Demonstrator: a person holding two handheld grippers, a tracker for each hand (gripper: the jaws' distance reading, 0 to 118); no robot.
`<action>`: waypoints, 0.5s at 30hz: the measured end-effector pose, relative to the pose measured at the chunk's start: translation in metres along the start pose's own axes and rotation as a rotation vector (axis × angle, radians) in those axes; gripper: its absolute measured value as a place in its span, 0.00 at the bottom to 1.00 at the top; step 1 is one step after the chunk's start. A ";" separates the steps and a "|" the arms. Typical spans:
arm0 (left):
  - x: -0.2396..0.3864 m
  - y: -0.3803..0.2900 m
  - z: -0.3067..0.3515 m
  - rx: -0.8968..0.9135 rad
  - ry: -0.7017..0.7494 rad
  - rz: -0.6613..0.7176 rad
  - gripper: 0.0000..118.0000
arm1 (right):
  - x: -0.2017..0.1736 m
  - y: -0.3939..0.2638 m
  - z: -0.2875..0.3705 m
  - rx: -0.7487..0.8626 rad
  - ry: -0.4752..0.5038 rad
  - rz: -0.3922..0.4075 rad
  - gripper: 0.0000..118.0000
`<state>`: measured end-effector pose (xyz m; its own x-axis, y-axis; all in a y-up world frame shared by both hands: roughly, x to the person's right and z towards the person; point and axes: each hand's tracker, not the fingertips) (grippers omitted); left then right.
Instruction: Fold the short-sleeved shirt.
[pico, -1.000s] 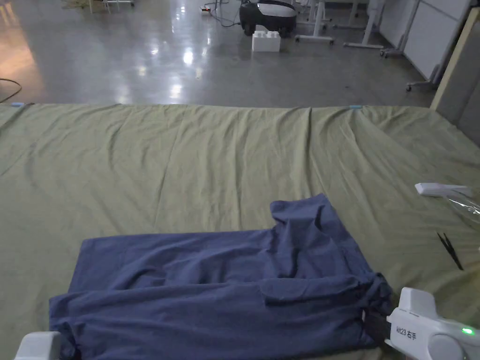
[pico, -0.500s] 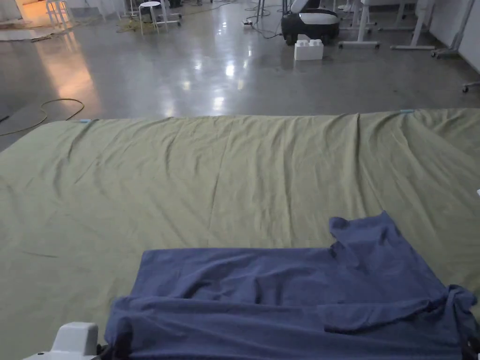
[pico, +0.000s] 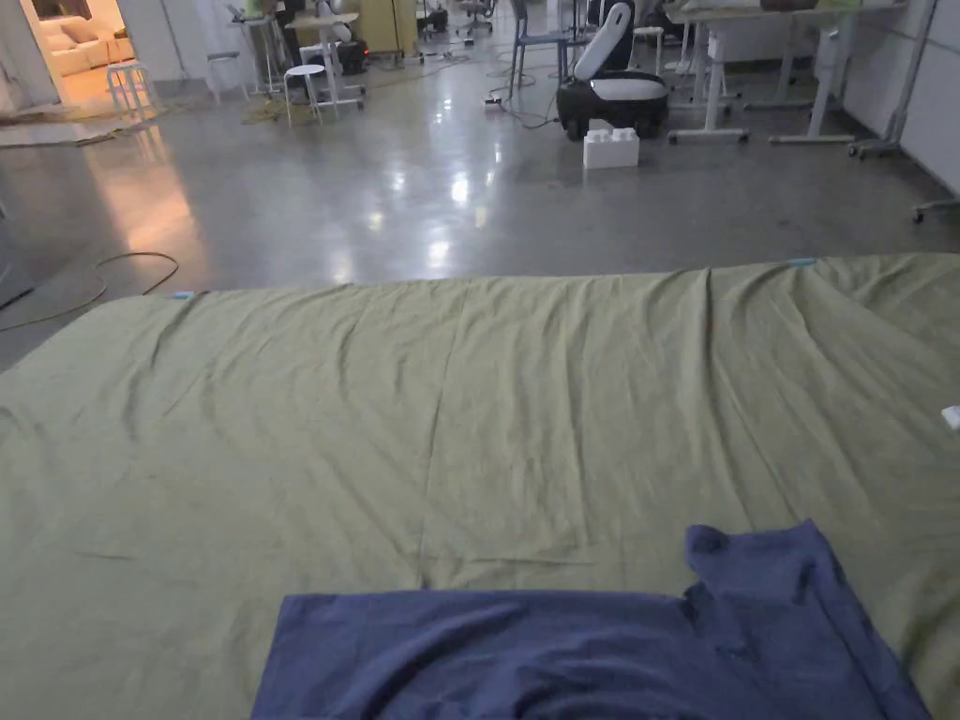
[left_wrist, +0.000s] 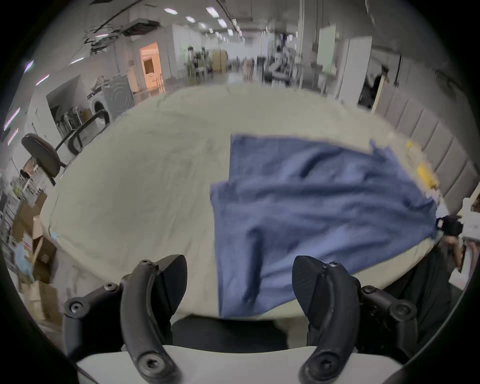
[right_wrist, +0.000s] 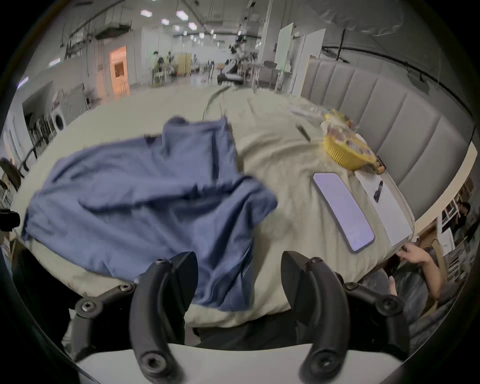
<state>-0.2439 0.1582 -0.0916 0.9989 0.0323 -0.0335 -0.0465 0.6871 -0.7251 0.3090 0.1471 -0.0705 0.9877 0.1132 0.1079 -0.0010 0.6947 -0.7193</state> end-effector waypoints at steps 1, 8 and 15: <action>-0.002 0.008 0.015 0.070 -0.021 0.012 0.71 | 0.004 0.007 0.008 0.030 0.014 -0.016 0.60; 0.033 0.043 0.128 0.598 -0.026 0.037 0.72 | 0.009 0.057 0.099 0.452 0.163 -0.103 0.60; 0.073 0.067 0.190 0.755 0.012 -0.138 0.70 | -0.004 0.077 0.148 0.631 0.243 -0.072 0.60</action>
<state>-0.1744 0.3445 -0.0115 0.9955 -0.0944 0.0126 0.0950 0.9939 -0.0569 0.2813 0.3056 -0.0249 0.9957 -0.0608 -0.0695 0.0483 0.9843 -0.1695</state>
